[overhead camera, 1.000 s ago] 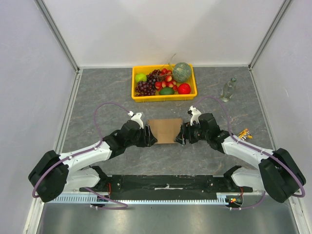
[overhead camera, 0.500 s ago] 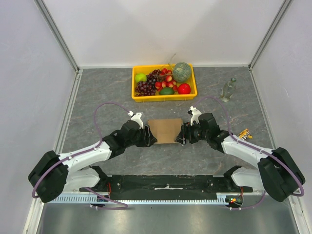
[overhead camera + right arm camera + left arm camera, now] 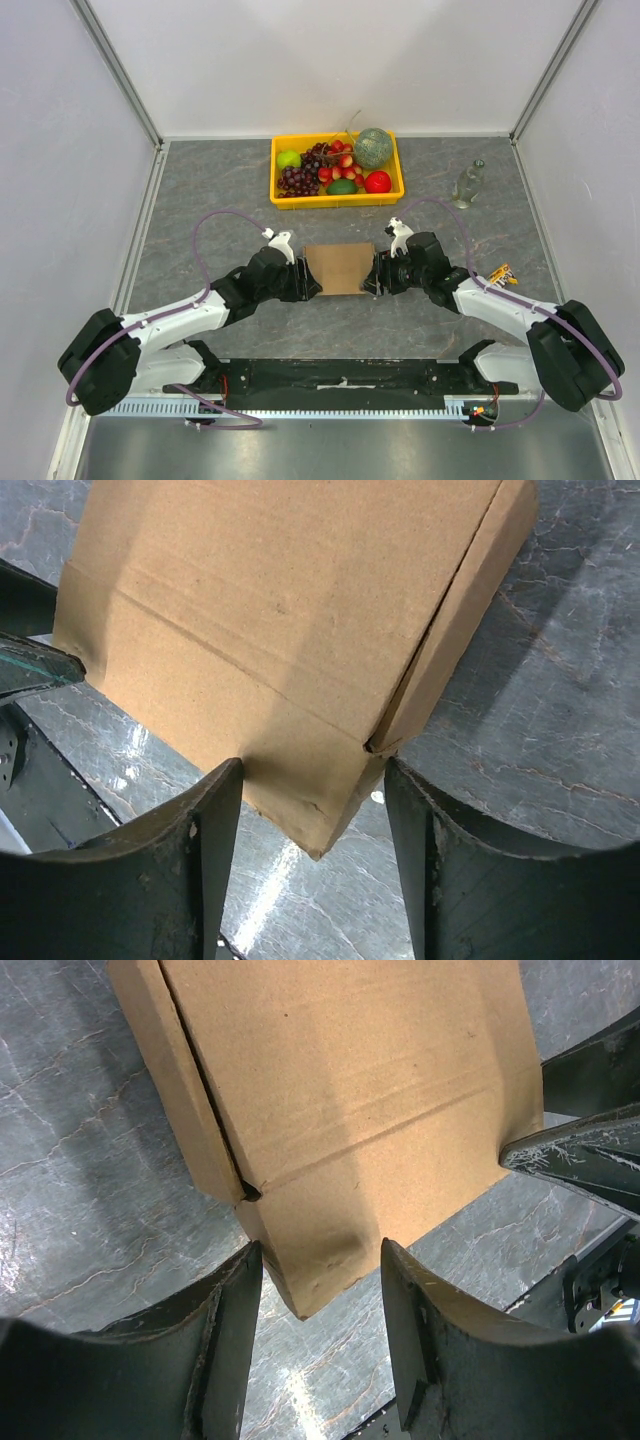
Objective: Fold the paper box
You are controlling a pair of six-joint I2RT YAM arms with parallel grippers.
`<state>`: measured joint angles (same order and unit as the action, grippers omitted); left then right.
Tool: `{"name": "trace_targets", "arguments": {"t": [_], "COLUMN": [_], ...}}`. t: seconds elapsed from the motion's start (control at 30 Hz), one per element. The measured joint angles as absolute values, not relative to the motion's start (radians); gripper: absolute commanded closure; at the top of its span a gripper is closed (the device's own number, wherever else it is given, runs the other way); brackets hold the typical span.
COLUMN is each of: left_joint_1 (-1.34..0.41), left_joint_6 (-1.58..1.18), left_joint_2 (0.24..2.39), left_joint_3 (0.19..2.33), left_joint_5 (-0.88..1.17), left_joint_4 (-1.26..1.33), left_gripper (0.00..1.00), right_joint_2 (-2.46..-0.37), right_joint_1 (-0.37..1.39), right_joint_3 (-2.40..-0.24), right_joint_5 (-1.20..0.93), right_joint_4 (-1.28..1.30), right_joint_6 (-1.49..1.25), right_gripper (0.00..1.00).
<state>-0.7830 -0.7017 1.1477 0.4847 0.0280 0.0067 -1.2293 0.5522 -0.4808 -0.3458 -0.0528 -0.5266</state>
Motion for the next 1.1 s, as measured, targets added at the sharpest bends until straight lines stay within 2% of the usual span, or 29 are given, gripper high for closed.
{"name": "trace_targets", "arguments": {"t": [0.23, 0.47, 0.87, 1.1], "left_joint_1": [-0.783, -0.783, -0.783, -0.780], "left_joint_6": [-0.702, -0.702, -0.701, -0.701], "left_joint_2": [1.148, 1.151, 1.170, 1.170], "left_joint_3": [0.484, 0.484, 0.484, 0.484], "left_joint_5": [0.028, 0.028, 0.027, 0.025], "left_joint_4": [0.006, 0.007, 0.010, 0.009], "left_gripper": [0.43, 0.43, 0.43, 0.43], "right_joint_2": [-1.231, -1.254, -1.264, -1.222], "right_joint_1": [0.546, 0.546, 0.545, 0.532], "right_joint_3": [-0.481, -0.481, -0.481, -0.483], "right_joint_5": [-0.344, -0.355, -0.351, -0.351], "right_joint_4": [-0.046, -0.047, -0.051, -0.043], "right_joint_6": [-0.523, -0.523, -0.507, -0.500], "right_gripper": [0.45, 0.45, 0.34, 0.34]}}
